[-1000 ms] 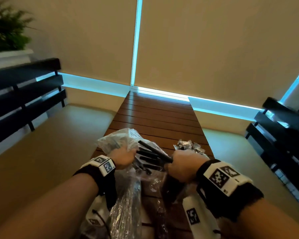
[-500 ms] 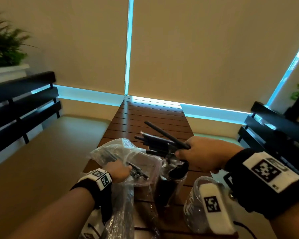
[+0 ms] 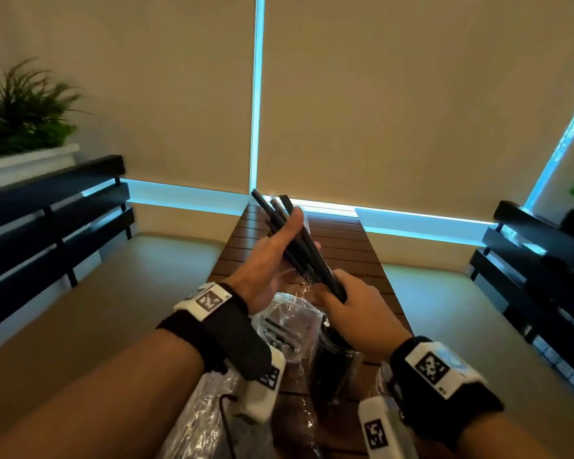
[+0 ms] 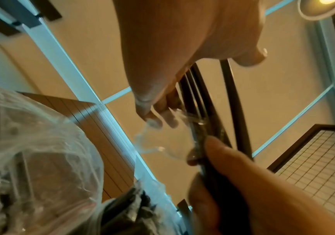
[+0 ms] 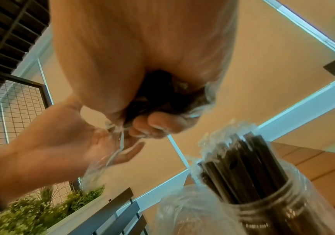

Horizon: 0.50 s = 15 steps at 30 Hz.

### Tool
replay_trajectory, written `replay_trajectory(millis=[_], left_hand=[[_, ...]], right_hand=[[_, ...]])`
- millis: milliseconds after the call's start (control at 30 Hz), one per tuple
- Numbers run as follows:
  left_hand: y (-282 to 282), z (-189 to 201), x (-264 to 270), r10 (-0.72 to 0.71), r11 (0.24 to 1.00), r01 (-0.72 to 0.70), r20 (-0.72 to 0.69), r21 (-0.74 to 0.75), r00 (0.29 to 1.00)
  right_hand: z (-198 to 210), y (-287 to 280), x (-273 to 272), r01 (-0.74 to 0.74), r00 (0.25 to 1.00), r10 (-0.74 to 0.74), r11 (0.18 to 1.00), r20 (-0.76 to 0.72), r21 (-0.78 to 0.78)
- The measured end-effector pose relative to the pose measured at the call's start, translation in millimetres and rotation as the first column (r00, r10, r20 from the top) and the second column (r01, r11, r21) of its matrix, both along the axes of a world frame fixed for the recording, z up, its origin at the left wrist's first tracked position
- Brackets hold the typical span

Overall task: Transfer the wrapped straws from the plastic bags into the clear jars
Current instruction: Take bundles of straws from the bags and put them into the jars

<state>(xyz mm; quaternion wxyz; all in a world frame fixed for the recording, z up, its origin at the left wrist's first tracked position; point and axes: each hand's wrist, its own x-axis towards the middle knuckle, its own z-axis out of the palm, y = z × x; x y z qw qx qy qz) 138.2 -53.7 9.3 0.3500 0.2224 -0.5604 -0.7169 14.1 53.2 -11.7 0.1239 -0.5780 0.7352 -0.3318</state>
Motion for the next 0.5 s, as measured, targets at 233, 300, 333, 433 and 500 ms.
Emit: replay_trajectory(millis=[233, 300, 333, 433, 500], left_hand=[[5.3, -2.5, -18.0, 0.121, 0.986, -0.116, -0.034, 0.122, 0.992], [6.7, -4.2, -20.7, 0.109, 0.986, -0.106, -0.020, 0.132, 0.994], [7.4, -5.5, -21.0, 0.093, 0.989, -0.091, -0.017, 0.118, 0.996], [8.6, -8.7, -18.6, 0.078, 0.993, -0.075, -0.030, 0.090, 0.997], [7.1, -9.2, -15.1, 0.088, 0.994, -0.084, -0.050, 0.075, 0.995]], right_hand=[[-22.4, -2.6, 13.0, -0.011, 0.998, 0.015, 0.998, 0.056, -0.061], [-27.4, -0.8, 11.7, 0.006, 0.997, -0.002, 0.999, 0.078, -0.045], [-29.2, 0.1, 10.9, 0.018, 0.997, -0.015, 0.999, 0.080, -0.041], [-32.9, 3.5, 11.0, 0.011, 0.997, -0.009, 0.999, 0.075, -0.037], [-32.5, 4.8, 12.8, -0.037, 0.994, 0.038, 0.999, 0.098, -0.016]])
